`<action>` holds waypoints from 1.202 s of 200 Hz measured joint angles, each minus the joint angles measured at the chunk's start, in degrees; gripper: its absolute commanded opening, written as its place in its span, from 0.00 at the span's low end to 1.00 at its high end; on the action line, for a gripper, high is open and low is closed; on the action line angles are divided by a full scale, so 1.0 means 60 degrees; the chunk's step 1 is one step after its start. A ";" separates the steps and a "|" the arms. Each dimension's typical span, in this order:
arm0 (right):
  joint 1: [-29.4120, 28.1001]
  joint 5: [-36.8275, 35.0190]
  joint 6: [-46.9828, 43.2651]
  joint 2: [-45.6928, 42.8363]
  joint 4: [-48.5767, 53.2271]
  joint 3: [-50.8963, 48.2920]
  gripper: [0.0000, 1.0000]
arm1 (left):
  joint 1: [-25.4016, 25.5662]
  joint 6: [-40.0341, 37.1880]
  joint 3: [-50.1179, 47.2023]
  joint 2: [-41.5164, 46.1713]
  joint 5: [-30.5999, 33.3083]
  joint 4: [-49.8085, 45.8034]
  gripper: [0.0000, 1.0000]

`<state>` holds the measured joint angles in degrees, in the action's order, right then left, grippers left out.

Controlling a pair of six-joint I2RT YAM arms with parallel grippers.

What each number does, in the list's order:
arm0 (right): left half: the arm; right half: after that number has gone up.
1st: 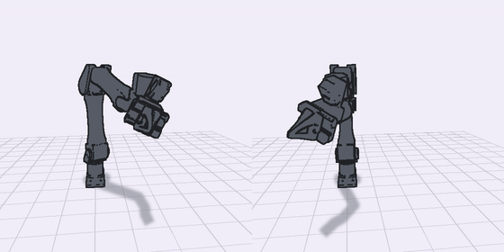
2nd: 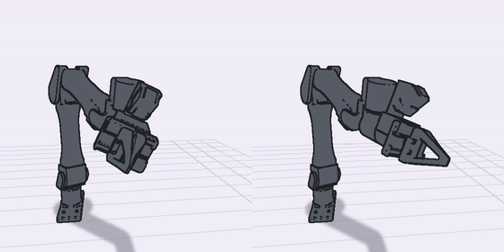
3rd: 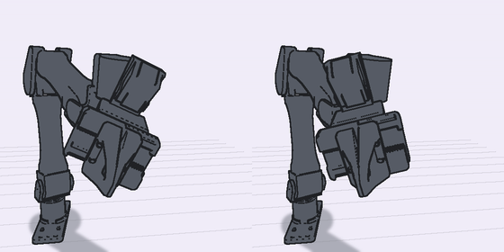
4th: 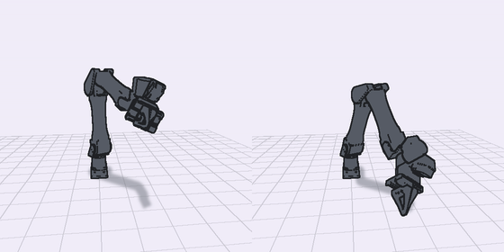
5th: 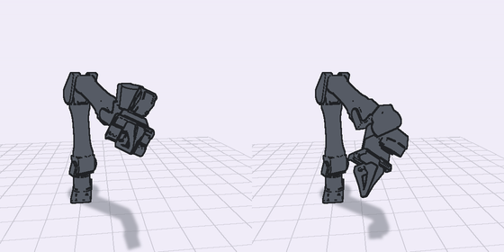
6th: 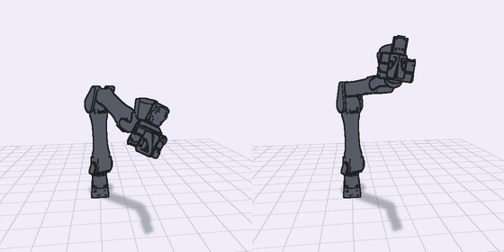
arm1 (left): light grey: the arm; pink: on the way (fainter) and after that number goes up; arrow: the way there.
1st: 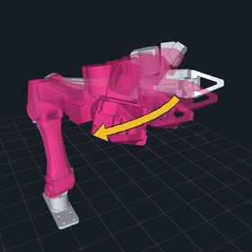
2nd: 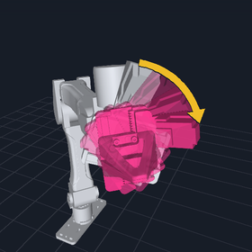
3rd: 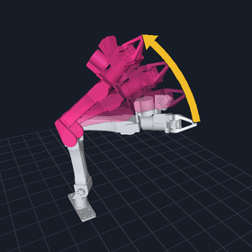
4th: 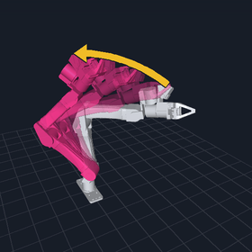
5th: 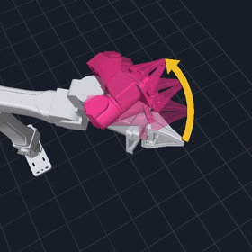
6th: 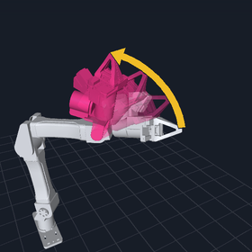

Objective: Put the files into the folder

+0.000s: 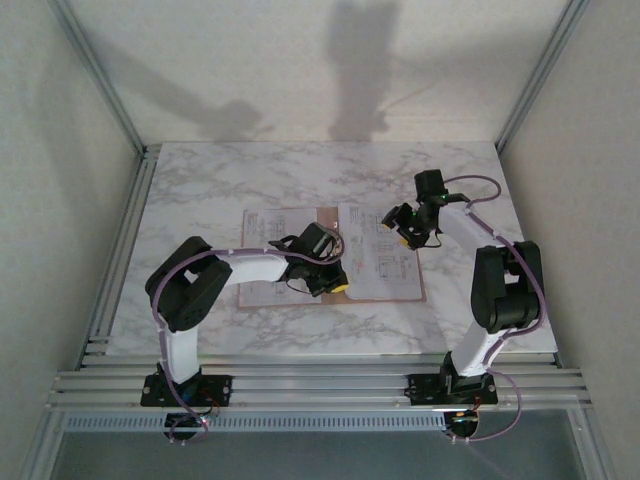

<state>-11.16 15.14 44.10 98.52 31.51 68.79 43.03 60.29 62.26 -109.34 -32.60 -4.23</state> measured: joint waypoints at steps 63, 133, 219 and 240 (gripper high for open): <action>-0.0004 -0.0007 -0.0004 0.0026 0.0022 0.0000 0.58 | 0.0000 0.0248 -0.0168 0.0000 0.0015 0.0310 0.00; -0.0011 0.0015 -0.0004 0.0142 0.0015 0.0000 0.58 | 0.0044 0.0248 -0.0168 0.0000 0.0117 0.0310 0.00; -0.0058 0.0015 0.0000 0.0146 0.0011 0.0044 0.58 | 0.0291 0.0430 -0.0554 0.0004 0.0219 0.0495 0.00; -0.0058 0.0015 -0.0004 0.0146 0.0011 0.0044 0.58 | 0.0310 0.0492 -0.0597 0.0022 0.0259 0.0532 0.00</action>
<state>-11.51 15.22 44.07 99.39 31.57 69.06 44.88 63.24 58.67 -109.21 -31.05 -1.04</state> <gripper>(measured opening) 0.580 0.052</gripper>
